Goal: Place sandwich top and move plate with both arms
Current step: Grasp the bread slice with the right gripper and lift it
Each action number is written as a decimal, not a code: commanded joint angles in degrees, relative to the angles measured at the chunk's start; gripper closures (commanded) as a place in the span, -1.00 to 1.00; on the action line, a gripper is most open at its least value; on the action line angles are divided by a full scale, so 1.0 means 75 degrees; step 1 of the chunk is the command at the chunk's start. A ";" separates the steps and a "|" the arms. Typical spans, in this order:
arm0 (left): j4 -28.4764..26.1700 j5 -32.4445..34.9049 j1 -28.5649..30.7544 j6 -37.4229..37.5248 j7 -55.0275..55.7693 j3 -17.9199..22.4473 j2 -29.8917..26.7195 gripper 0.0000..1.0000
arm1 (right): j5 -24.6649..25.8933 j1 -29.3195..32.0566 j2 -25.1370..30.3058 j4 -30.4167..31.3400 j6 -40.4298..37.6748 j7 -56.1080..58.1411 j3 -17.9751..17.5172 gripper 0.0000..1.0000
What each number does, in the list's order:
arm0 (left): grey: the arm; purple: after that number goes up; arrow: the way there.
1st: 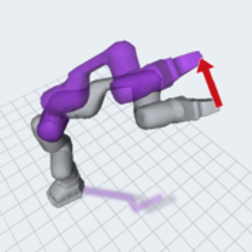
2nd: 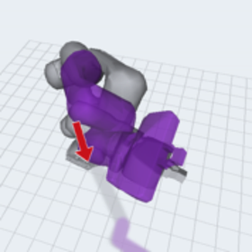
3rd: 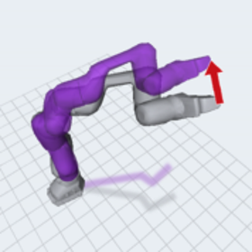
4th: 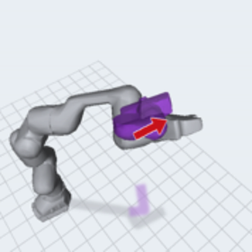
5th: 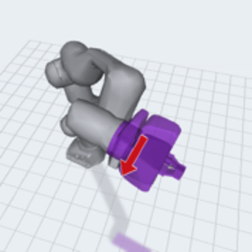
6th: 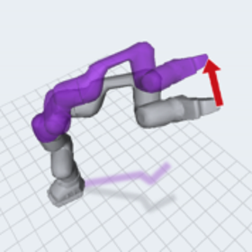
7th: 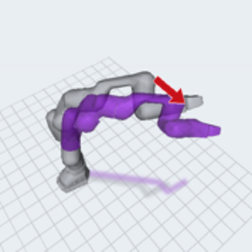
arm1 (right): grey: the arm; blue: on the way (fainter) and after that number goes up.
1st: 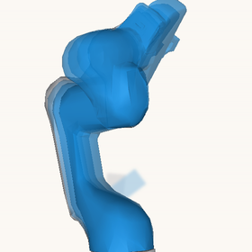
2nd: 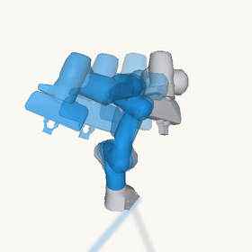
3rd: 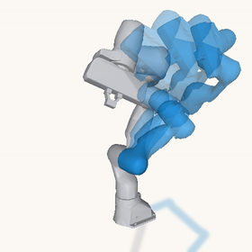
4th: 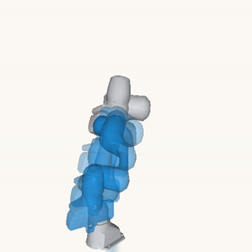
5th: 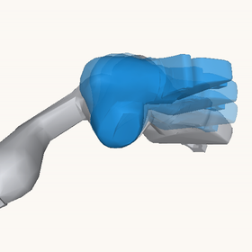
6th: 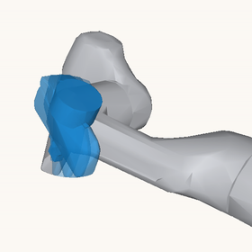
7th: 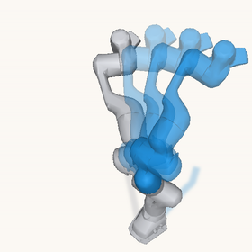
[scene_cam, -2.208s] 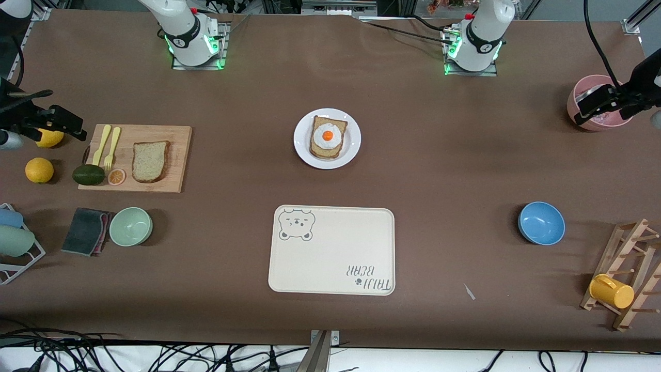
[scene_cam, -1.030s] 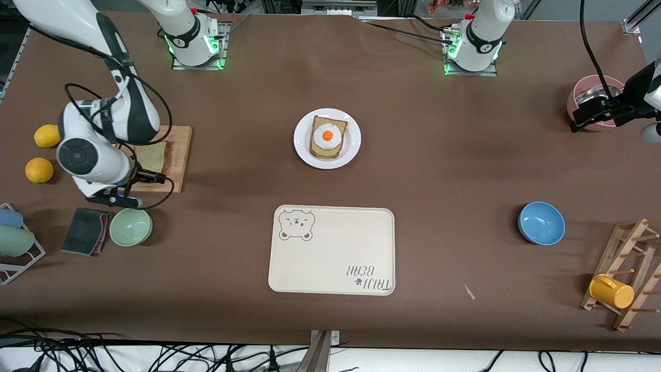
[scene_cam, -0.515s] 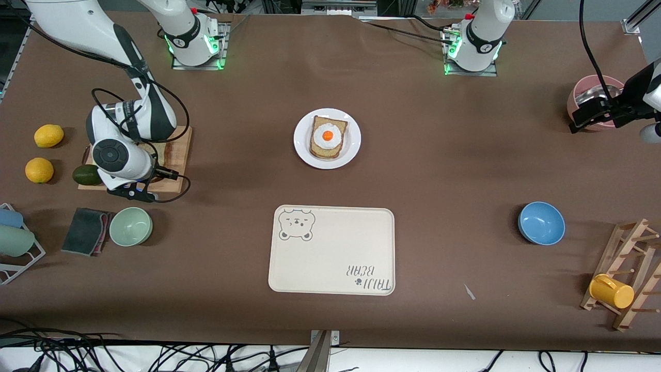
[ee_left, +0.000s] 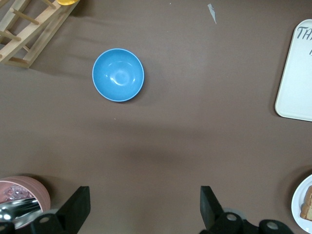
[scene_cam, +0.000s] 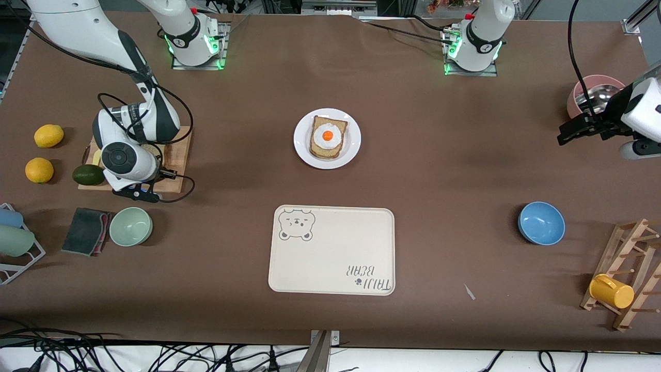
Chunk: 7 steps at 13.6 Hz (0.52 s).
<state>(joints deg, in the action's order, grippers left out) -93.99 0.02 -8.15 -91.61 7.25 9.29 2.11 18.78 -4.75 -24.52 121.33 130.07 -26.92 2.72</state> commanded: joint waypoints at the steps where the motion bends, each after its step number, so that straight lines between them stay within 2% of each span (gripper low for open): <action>1: -0.0182 -0.0062 0.0067 -0.0125 -0.0194 0.0015 -0.0024 -0.98 | 0.0145 -0.0035 -0.0024 0.0100 0.0095 -0.0207 0.0012 1.00; 3: -0.0906 -0.0062 0.0055 -0.0965 -0.0194 0.0003 -0.0047 -0.98 | 0.0098 -0.0035 0.0011 0.0053 0.0084 -0.0219 0.0001 1.00; 7: -0.1190 -0.0156 0.0172 -0.1133 -0.0440 0.0003 -0.0047 -0.98 | 0.0040 -0.0047 0.0046 -0.0029 0.0084 -0.0195 -0.0023 1.00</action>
<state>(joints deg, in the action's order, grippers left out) -101.24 0.02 -7.53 -99.03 6.12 9.40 2.83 18.77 -4.80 -24.35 121.17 130.01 -27.19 2.60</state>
